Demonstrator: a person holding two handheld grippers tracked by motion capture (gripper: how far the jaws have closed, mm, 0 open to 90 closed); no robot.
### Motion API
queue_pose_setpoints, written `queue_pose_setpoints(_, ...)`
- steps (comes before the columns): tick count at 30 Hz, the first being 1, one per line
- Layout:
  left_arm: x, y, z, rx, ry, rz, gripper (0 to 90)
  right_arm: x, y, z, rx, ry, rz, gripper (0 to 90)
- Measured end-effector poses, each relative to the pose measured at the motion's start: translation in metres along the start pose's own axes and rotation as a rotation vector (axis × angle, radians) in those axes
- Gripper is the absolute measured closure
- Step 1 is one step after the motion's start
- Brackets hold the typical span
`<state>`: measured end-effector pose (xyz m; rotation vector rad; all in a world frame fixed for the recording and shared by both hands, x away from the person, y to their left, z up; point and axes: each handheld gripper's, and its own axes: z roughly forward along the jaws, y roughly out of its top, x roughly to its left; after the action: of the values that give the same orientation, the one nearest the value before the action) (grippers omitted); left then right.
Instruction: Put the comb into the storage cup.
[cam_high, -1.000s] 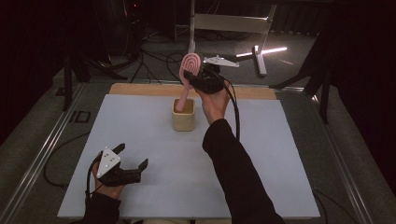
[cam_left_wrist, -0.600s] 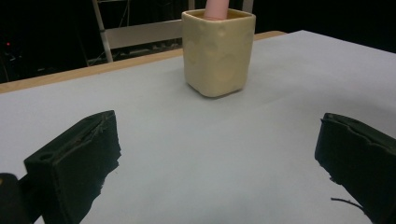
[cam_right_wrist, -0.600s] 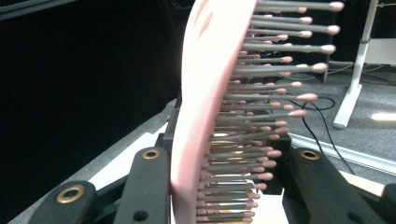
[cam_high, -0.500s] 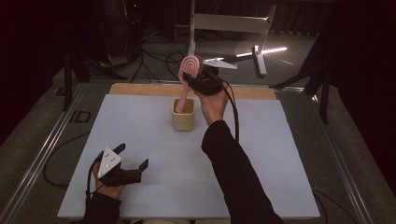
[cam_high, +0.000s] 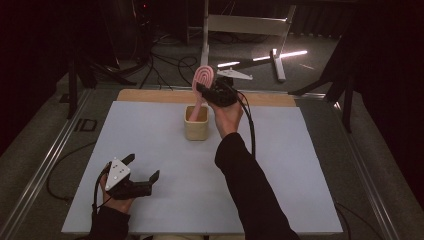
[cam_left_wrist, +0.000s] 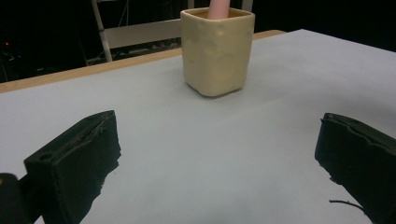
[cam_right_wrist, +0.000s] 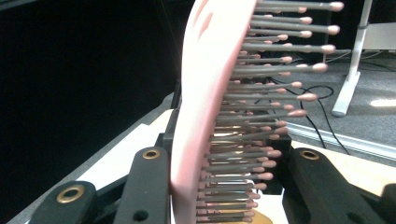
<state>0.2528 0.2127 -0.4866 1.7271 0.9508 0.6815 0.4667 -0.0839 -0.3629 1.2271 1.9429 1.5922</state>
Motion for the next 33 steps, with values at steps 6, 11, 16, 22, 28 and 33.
queue_pose_setpoints(6,0.0,0.0,0.0,0.001,0.0,-0.001,0.6,-0.001,-0.007,0.002,0.007,-0.003,0.009,64.0)
queue_pose_setpoints(11,0.0,0.0,0.0,0.0,0.0,-0.001,0.6,0.001,-0.011,0.005,0.017,0.0,0.006,64.0)
queue_pose_setpoints(16,0.0,0.0,0.0,0.0,0.001,0.0,0.6,0.003,-0.013,0.007,0.022,0.002,0.002,64.0)
queue_pose_setpoints(22,0.0,0.0,0.0,0.001,0.001,0.0,0.6,0.002,-0.018,0.009,0.029,-0.003,0.004,64.0)
queue_pose_setpoints(28,-0.001,0.0,0.0,0.0,0.001,0.0,0.6,0.002,-0.022,0.011,0.039,-0.004,0.003,64.0)
queue_pose_setpoints(33,-0.001,0.0,0.0,-0.001,0.001,-0.001,0.6,0.002,-0.026,0.013,0.049,-0.005,0.002,64.0)
